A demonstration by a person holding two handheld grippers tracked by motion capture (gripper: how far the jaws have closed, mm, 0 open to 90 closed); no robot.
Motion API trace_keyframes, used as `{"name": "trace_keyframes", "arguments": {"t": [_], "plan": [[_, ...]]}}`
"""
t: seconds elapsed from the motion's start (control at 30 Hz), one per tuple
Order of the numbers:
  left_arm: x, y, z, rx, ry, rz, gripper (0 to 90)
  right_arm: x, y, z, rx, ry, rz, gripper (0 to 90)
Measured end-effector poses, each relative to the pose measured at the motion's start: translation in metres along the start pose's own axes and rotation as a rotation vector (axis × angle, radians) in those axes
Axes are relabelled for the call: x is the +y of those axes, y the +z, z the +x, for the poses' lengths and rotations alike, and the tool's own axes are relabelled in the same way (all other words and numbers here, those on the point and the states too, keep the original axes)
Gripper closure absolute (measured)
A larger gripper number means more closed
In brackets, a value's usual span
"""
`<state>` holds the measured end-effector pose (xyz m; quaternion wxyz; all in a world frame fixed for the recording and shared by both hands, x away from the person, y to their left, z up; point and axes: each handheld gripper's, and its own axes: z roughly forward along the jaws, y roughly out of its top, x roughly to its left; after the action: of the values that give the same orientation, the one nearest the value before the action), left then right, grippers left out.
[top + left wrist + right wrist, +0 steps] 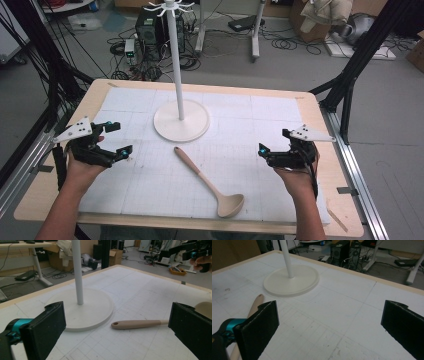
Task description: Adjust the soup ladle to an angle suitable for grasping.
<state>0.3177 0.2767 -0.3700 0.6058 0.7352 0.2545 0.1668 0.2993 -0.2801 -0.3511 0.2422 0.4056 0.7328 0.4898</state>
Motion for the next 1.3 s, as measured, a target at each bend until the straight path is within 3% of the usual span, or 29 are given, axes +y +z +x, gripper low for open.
{"name": "trace_keyframes", "arguments": {"t": [0.37, 0.73, 0.9, 0.93, 1.23, 1.3], "plan": [[-0.002, -0.002, 0.004, 0.010, 0.002, 0.004, 1.7, -0.007, 0.002, -0.010, 0.013, 0.017, 0.023, 0.5], [-0.002, -0.003, 0.005, 0.000, 0.002, -0.006, 1.7, 0.003, -0.004, -0.008, 0.014, 0.000, 0.033, 0.5], [-0.001, -0.004, 0.005, -0.002, 0.006, -0.011, 1.7, 0.013, 0.002, 0.001, 0.034, -0.021, 0.040, 0.5], [0.000, -0.005, 0.005, -0.003, 0.008, -0.008, 1.7, 0.019, 0.010, 0.008, 0.052, -0.046, 0.051, 0.5], [0.002, -0.011, 0.003, -0.003, 0.015, -0.009, 1.7, 0.041, 0.048, 0.044, 0.147, -0.126, 0.112, 0.5], [0.002, -0.012, 0.003, -0.003, 0.017, -0.007, 1.7, 0.046, 0.062, 0.058, 0.186, -0.154, 0.151, 0.5]]}}
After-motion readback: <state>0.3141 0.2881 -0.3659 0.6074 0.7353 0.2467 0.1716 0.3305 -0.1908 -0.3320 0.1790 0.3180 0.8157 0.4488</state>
